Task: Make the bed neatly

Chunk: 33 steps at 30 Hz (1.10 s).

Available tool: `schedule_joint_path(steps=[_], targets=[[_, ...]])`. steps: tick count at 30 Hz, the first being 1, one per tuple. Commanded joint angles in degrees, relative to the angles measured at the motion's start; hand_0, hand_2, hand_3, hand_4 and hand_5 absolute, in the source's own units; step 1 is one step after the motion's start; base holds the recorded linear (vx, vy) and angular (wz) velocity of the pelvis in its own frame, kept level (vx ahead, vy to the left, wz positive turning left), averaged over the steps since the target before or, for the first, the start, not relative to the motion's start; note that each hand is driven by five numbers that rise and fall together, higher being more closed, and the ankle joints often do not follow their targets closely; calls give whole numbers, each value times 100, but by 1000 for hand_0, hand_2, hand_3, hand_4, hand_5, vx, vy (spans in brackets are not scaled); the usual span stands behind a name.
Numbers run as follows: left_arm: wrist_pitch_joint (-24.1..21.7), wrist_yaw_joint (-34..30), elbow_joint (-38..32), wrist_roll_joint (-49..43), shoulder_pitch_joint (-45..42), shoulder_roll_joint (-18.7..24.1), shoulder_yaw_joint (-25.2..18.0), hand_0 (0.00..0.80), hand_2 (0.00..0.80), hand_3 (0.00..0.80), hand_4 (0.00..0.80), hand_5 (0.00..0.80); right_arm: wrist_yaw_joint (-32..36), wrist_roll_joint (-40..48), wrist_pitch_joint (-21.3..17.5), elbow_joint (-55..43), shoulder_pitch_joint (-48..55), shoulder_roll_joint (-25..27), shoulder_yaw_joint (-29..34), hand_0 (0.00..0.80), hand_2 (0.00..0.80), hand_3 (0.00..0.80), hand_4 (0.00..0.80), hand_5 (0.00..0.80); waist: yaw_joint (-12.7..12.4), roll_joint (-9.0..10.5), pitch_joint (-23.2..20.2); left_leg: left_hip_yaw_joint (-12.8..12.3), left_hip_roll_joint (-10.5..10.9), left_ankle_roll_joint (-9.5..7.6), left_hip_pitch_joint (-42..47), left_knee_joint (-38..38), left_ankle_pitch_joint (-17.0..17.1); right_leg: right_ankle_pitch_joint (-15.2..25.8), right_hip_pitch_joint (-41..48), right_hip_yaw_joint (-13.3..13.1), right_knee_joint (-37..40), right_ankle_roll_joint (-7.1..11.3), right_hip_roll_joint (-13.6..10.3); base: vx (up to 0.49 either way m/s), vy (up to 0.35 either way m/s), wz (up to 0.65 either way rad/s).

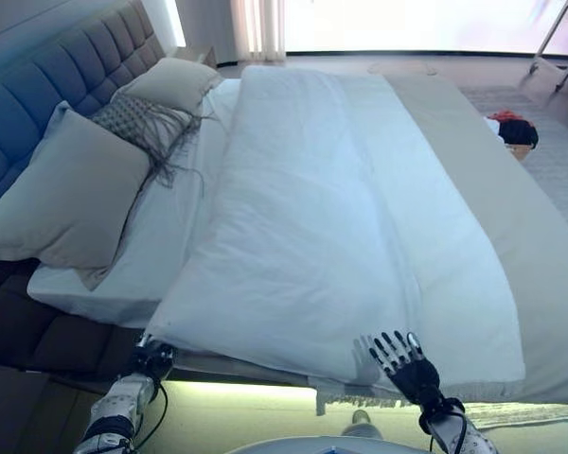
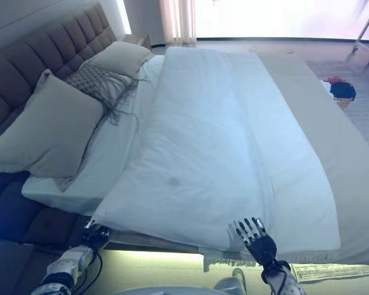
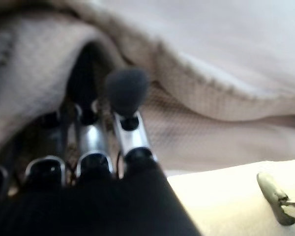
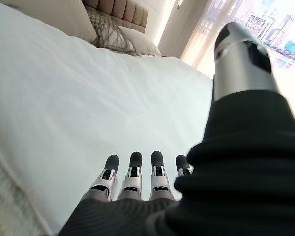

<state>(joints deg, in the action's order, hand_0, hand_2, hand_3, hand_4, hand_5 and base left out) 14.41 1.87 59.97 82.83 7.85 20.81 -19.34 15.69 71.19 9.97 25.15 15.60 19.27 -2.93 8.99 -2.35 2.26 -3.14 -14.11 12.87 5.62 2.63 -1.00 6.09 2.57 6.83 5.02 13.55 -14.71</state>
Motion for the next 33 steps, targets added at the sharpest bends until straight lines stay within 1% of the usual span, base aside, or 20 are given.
schedule_joint_path(steps=[1, 4, 10, 13, 14, 17, 19, 22, 26, 27, 28, 30, 33], targets=[[-1150, -20, 463, 525, 72, 2625, -1769, 800, 800, 800, 800, 800, 156, 7, -39, -438, 93, 158, 211, 0, 0, 0, 0, 0, -336, 50, -255, -267, 216, -452, -297, -218, 366, -504, 21, -52, -576, -167, -95, 43, 65, -1], [-998, 55, 512, 417, 78, 3043, -1944, 800, 800, 800, 800, 800, 39, 35, -24, -546, 92, 216, 189, 0, 0, 0, 0, 0, -358, 1, -280, -268, 236, -465, -280, -211, 356, -510, 27, -30, -594, -154, -129, 47, 71, -1], [-900, 40, 507, 141, 145, 3484, -1942, 800, 800, 800, 800, 800, -71, 80, -56, -582, 51, 207, 163, 0, 0, 0, 0, 0, -449, -63, -303, -247, 303, -512, -267, -228, 311, -517, 68, 58, -614, -128, -204, 24, 34, -2], [-1030, 248, 712, 123, 152, 3679, -2054, 800, 800, 800, 800, 800, -117, 80, -96, -616, 76, 183, 126, 0, 0, 0, 0, 0, -478, -72, -320, -205, 333, -532, -277, -249, 290, -541, 86, 96, -631, -127, -225, 0, 0, 0], [-1142, 310, 763, 64, 127, 3737, -2115, 800, 800, 800, 800, 800, -141, 86, -106, -650, 90, 174, 111, 0, 0, 0, 0, 0, -482, -72, -328, -195, 339, -540, -270, -248, 285, -547, 97, 100, -627, -129, -224, 31, -18, 0], [-1338, 510, 788, 73, 59, 3874, -2278, 800, 800, 800, 800, 800, -170, 109, -121, -680, 134, 178, 106, 0, 0, 0, 0, 0, -491, -73, -340, -202, 334, -546, -267, -259, 282, -554, 115, 103, -618, -139, -213, 0, 0, 0], [-1315, 706, 749, 7, 28, 3897, -2345, 800, 800, 800, 800, 800, -161, 145, -121, -638, 130, 164, 130, 0, 0, 0, 0, 0, -519, -78, -340, -189, 321, -540, -284, -276, 287, -559, 118, 120, -625, -151, -202, 0, 0, 0], [-1201, 749, 702, 15, -23, 3780, -2313, 800, 800, 800, 800, 800, -172, 157, -110, -656, 128, 151, 148, 0, 0, 0, 0, 0, -546, -74, -334, -154, 318, -536, -301, -297, 286, -566, 139, 160, -620, -168, -187, 0, -22, 0], [-1044, 539, 616, -87, -260, 3284, -2221, 800, 800, 800, 800, 800, -160, 172, -191, -693, 188, 138, 113, 0, 0, 0, 0, 0, -585, -30, -330, -100, 319, -532, -318, -325, 274, -581, 156, 192, -618, -188, -169, -1, -16, 1], [-911, 466, 579, -234, -317, 3140, -2156, 722, 722, 722, 722, 722, -176, 167, -220, -712, 199, 130, 107, 0, 0, 0, 0, 0, -586, -13, -329, -94, 318, -535, -317, -326, 271, -584, 157, 189, -615, -192, -163, 0, 0, 0], [-868, 397, 591, -383, -356, 3031, -2083, 0, 0, 0, 0, 0, -192, 165, -229, -723, 198, 129, 107, 0, 0, 0, 0, 0, -581, -4, -326, -97, 319, -538, -315, -328, 268, -586, 155, 178, -618, -193, -159, 0, 0, 0], [-658, 200, 638, -586, -439, 2842, -1907, 0, 0, 0, 0, 0, -176, 170, -255, -720, 198, 139, 128, 0, 0, 0, 0, 0, -580, 18, -317, -111, 316, -548, -310, -341, 262, -585, 156, 163, -622, -194, -149, 0, 0, 0], [-590, -84, 666, -564, -512, 2671, -1745, 0, 0, 0, 0, 0, -144, 172, -254, -764, 217, 132, 162, 0, 0, 0, 0, 0, -582, 55, -307, -141, 317, -570, -307, -371, 243, -582, 148, 133, -632, -198, -143, -8, -11, 1]])
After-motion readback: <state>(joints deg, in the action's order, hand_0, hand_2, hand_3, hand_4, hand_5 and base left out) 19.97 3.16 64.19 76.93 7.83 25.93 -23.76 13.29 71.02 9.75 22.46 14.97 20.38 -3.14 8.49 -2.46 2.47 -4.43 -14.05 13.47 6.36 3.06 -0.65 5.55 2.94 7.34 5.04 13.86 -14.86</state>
